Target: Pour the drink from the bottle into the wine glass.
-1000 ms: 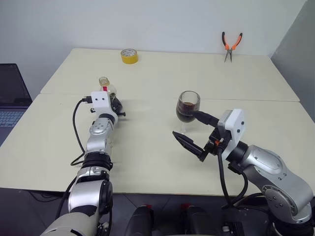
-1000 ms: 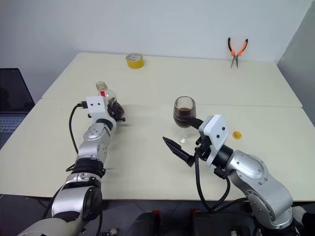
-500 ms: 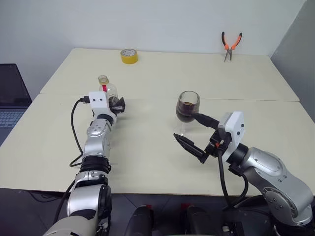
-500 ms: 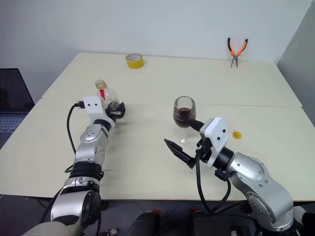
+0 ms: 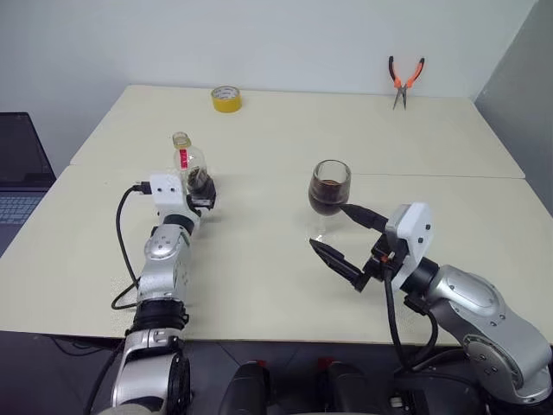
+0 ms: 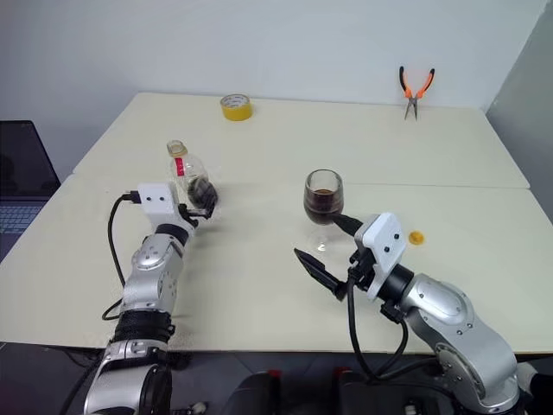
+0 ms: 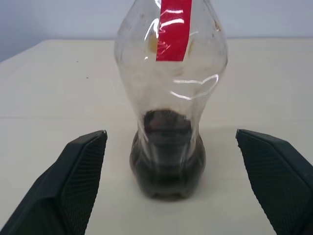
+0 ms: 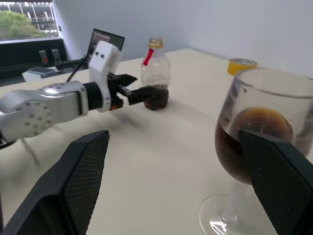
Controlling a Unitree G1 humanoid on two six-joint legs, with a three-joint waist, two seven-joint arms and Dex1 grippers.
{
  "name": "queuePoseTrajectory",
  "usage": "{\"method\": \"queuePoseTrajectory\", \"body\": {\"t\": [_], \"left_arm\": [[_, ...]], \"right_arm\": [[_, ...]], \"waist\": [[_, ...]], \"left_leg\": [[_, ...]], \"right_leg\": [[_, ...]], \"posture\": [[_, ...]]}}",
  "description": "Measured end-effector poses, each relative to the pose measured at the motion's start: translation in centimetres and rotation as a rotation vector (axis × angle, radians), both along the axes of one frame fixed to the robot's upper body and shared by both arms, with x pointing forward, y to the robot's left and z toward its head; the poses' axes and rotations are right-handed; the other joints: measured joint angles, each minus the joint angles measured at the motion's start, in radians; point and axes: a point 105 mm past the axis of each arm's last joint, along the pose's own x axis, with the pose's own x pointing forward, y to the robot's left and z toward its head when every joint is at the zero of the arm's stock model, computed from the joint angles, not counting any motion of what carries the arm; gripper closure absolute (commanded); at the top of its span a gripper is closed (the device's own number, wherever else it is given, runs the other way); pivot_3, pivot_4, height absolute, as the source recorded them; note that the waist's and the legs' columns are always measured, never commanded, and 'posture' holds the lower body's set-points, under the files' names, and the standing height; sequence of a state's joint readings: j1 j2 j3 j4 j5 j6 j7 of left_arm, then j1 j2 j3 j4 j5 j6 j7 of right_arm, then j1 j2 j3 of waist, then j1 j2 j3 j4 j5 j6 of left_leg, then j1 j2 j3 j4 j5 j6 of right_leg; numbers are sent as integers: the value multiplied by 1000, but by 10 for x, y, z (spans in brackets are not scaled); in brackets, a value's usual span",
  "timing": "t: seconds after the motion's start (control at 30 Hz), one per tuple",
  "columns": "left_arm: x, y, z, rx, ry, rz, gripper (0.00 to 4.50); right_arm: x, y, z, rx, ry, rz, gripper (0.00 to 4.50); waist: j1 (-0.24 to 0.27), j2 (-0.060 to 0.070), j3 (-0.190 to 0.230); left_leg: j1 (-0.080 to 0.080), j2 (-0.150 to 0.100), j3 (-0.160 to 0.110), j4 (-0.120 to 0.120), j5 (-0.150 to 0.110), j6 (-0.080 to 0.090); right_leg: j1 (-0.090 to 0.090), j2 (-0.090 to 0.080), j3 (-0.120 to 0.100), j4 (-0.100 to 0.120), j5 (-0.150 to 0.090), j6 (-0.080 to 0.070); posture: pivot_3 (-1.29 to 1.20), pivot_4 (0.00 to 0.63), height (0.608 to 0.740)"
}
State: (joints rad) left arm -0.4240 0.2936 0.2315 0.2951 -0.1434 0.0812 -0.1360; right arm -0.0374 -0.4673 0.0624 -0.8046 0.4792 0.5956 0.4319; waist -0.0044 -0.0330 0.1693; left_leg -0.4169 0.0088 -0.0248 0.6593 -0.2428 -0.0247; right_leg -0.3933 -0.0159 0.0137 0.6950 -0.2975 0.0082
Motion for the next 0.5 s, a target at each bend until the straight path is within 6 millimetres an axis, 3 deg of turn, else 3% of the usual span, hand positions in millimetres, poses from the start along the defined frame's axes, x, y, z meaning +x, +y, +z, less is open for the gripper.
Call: {"method": "queuePoseTrajectory", "body": {"t": [0.13, 0.23, 0.5], "left_arm": [[-30, 7, -19, 54, 74, 55, 30], [-44, 1, -29, 74, 117, 49, 30], [-49, -23, -23, 48, 59, -15, 30]], "right_arm": [[7, -27, -33, 18, 41, -135, 0], [15, -44, -51, 36, 32, -233, 0], [39, -81, -90, 139, 0, -546, 0]], "waist": [[1, 0, 0], [3, 0, 0], [3, 0, -1]], "left_leg": [[2, 0, 0, 0, -1, 1], [3, 0, 0, 0, -1, 1], [4, 0, 1, 0, -1, 1]], "right_leg": [[2, 0, 0, -1, 0, 0], [4, 0, 0, -1, 0, 0], [4, 0, 0, -1, 0, 0]], "posture": [[0, 150, 740], [0, 150, 740], [0, 150, 740]]}}
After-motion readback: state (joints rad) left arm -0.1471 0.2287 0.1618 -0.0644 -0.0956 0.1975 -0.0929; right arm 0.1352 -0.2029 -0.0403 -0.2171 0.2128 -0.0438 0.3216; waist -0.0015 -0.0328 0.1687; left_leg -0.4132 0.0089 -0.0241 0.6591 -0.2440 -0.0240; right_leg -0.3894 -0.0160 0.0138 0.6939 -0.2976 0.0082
